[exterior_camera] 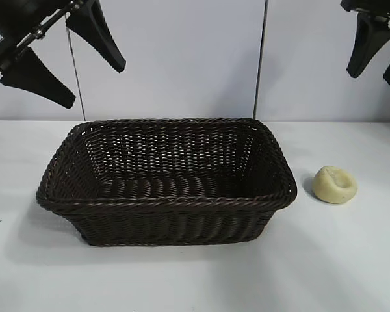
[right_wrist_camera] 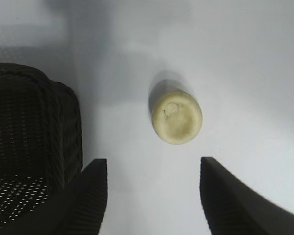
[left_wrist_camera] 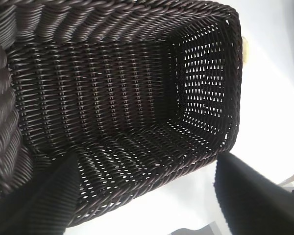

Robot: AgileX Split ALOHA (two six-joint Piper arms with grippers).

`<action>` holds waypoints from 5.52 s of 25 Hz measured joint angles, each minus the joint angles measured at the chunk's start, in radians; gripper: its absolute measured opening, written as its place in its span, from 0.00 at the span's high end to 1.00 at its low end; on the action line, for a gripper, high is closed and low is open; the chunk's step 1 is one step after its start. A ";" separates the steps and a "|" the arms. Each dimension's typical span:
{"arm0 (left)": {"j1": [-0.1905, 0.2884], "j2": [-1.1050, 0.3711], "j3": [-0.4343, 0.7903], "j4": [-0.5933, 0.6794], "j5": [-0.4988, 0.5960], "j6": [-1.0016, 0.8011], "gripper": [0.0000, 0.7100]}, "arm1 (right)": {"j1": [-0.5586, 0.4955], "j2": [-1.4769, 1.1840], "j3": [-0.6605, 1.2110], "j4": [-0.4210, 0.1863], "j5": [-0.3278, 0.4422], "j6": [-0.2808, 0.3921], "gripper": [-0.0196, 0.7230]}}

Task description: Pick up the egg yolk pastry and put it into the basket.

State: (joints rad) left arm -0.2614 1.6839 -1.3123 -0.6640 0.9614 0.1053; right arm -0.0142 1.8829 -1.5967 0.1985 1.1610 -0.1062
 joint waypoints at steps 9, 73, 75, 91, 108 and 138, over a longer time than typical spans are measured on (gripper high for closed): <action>0.000 0.000 0.000 0.000 -0.011 0.000 0.22 | 0.000 0.139 0.000 0.029 -0.007 -0.003 0.22; 0.000 0.000 0.000 0.000 -0.012 0.001 0.22 | 0.146 -0.023 -0.003 0.139 0.000 -0.050 0.81; 0.000 0.000 0.000 0.000 -0.012 0.001 0.22 | 0.187 -0.023 -0.003 0.139 0.000 -0.048 0.81; 0.000 0.000 0.000 0.000 -0.012 0.001 0.22 | 0.413 0.013 -0.003 0.151 -0.039 -0.020 0.81; 0.000 0.000 0.000 0.000 -0.012 0.001 0.22 | 0.414 0.137 -0.003 0.186 -0.084 -0.018 0.69; 0.000 0.000 0.000 0.000 -0.004 0.001 0.22 | 0.412 -0.045 -0.003 0.121 -0.018 -0.021 0.45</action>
State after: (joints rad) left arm -0.2614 1.6839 -1.3123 -0.6640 0.9572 0.1062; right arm 0.3979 1.8375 -1.5996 0.3195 1.1428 -0.1275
